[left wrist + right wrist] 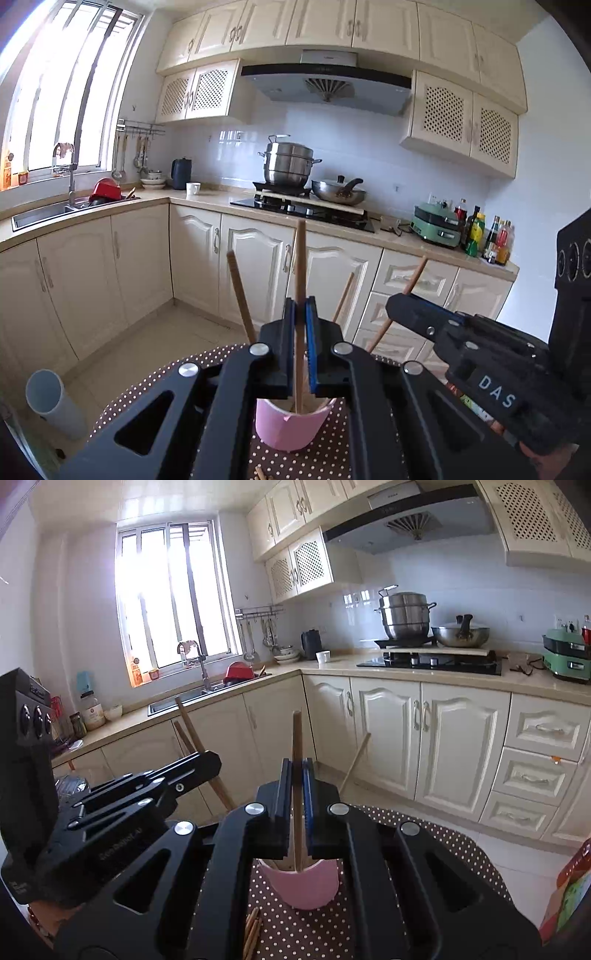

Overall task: Organize utensils
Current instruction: 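Raise the left tool's chopstick into the pink cup while the right tool inserts its chopstick, then open both tools to release the chopsticks into the pink cup, then move both open tools back down to the remaining chopsticks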

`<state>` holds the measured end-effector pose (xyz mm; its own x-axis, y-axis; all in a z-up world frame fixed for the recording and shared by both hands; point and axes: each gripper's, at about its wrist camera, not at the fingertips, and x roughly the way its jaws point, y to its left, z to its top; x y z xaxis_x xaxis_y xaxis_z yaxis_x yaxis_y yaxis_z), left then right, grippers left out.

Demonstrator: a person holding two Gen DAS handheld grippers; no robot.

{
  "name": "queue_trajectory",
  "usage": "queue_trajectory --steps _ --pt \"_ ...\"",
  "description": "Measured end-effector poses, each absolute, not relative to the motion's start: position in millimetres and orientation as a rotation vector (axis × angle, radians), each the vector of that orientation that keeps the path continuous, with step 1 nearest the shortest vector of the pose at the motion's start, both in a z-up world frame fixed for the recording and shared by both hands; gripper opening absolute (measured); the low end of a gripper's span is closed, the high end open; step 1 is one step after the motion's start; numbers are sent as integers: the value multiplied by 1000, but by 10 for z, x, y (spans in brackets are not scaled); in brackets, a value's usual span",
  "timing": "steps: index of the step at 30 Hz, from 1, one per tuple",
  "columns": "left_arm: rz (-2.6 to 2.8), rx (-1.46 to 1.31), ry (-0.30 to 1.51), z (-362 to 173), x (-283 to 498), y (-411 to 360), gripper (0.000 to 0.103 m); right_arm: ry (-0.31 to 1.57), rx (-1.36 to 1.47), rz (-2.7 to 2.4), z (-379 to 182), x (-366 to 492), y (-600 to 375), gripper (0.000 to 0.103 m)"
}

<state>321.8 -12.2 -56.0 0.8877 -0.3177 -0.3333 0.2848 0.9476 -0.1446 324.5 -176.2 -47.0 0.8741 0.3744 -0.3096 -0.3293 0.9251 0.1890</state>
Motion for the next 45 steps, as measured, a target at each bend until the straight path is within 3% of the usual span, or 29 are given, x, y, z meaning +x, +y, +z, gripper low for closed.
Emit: queue_trajectory --steps 7,9,10,11,15,19,21,22,23,24,34,45 --pt "-330 -68 389 -648 3170 -141 6 417 155 383 -666 3310 -1768 7" --pt "-333 -60 391 -642 3145 -140 15 419 162 383 -692 3301 -1793 7" --pt "-332 -68 395 -642 3132 -123 27 420 166 379 -695 3296 -1810 7" --pt "-324 -75 396 -624 3117 -124 33 422 177 386 -696 3295 -1829 7" --pt "-317 -91 403 -588 3051 -79 33 424 188 393 -684 3253 -1859 7" --pt "-311 -88 392 -531 2933 -63 47 419 196 387 -639 3176 -1886 8" --pt "-313 -103 395 -497 2860 -37 52 415 194 388 -612 3133 -1892 22" --pt "-314 -106 395 -482 2811 -15 53 412 191 383 -594 3094 -1900 39" --pt "-315 -105 394 -464 2781 -10 54 406 191 381 -581 3063 -1907 49" --pt "-315 -106 390 -452 2736 7 54 389 194 381 -567 3016 -1932 53" --pt "-306 -116 458 -573 2319 309 55 397 175 366 -652 2644 -1976 53" --pt "-249 -115 808 -1419 2455 534 55 574 91 413 -1220 2510 -1678 53"
